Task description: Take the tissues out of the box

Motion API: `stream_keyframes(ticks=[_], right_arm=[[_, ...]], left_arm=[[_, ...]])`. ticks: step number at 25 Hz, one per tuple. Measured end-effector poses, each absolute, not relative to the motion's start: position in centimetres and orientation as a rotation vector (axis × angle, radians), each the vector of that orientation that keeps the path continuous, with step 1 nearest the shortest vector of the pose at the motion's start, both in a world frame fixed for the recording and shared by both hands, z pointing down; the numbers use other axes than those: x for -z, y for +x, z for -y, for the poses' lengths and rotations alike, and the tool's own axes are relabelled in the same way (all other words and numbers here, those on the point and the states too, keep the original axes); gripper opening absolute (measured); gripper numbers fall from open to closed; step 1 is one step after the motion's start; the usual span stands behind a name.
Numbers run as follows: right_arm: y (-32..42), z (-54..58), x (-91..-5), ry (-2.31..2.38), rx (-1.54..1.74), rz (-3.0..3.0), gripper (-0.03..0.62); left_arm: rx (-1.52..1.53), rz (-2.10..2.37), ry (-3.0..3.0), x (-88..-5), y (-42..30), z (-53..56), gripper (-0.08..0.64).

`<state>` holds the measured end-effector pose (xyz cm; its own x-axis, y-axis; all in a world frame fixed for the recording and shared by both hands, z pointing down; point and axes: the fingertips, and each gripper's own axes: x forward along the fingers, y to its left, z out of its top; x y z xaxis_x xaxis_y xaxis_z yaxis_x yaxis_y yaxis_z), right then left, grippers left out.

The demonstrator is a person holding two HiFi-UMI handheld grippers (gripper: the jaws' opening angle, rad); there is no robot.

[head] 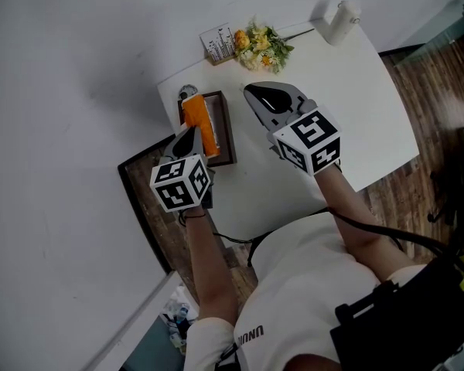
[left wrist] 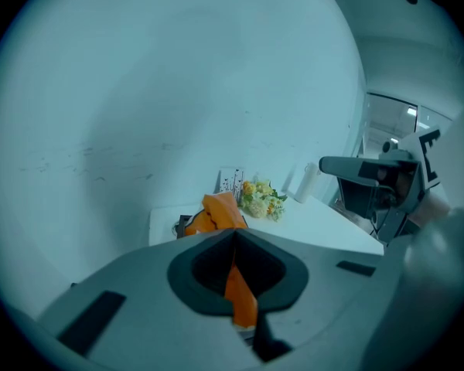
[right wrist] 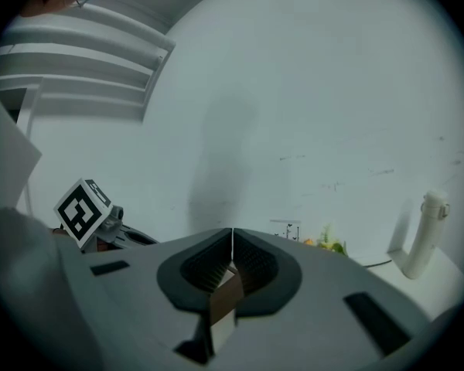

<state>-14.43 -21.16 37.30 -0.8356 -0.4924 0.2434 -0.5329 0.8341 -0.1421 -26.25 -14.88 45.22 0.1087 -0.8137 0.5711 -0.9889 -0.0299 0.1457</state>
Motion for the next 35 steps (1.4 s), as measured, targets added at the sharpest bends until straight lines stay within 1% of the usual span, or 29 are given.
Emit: stream_keyframes(ticks=[35], right_arm=[[-14.7, 21.1, -37.4, 0.782, -0.308, 2.814, 0.023]], left_arm=[[-0.293, 1.822, 1.981, -40.9, -26.3, 14.8, 0.011]])
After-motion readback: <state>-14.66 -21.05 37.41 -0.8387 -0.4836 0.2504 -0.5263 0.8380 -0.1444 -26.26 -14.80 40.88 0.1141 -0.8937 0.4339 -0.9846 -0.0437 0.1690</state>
